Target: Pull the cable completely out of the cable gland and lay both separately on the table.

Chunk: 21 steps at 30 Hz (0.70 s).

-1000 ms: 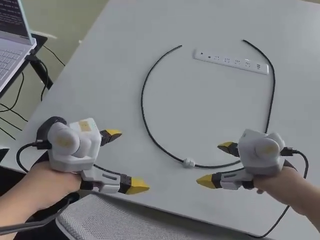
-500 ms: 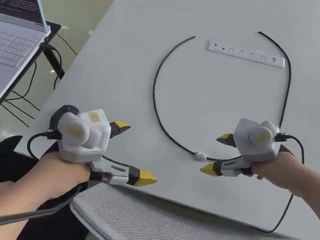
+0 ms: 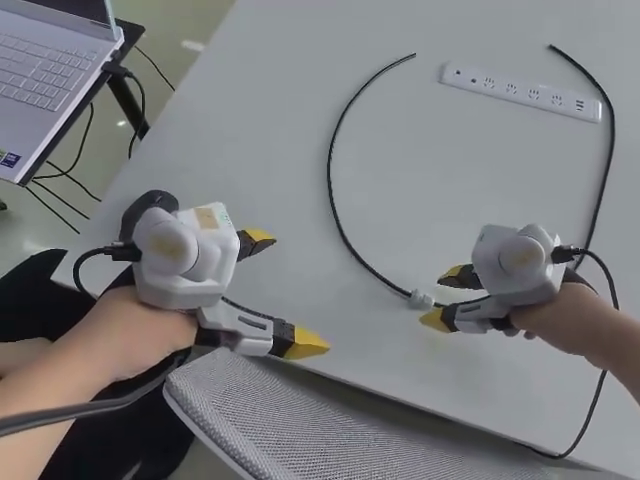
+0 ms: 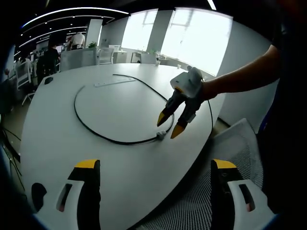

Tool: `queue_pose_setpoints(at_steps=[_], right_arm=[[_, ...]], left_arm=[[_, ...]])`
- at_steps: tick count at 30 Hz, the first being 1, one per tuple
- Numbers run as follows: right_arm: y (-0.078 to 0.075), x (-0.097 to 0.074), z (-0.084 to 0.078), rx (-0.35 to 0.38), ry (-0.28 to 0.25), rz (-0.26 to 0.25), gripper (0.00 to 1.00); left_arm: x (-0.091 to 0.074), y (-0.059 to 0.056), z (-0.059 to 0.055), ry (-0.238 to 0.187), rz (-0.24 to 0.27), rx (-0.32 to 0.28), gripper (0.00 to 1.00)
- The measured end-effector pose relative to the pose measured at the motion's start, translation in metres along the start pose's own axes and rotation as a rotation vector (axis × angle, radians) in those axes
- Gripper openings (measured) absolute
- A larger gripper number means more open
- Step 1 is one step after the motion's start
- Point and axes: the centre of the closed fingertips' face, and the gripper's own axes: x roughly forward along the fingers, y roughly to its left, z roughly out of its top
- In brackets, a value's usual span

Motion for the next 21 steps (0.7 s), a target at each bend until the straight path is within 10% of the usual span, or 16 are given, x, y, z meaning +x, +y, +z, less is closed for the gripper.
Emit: queue_pose_setpoints(at_steps=[21], right_arm=[[-0.0011, 0.01, -0.0024, -0.013, 0.03, 0.038, 0.09]], left_arm=[[-0.0018, 0.0061, -0.0042, 0.0, -0.001, -0.01, 0.95]])
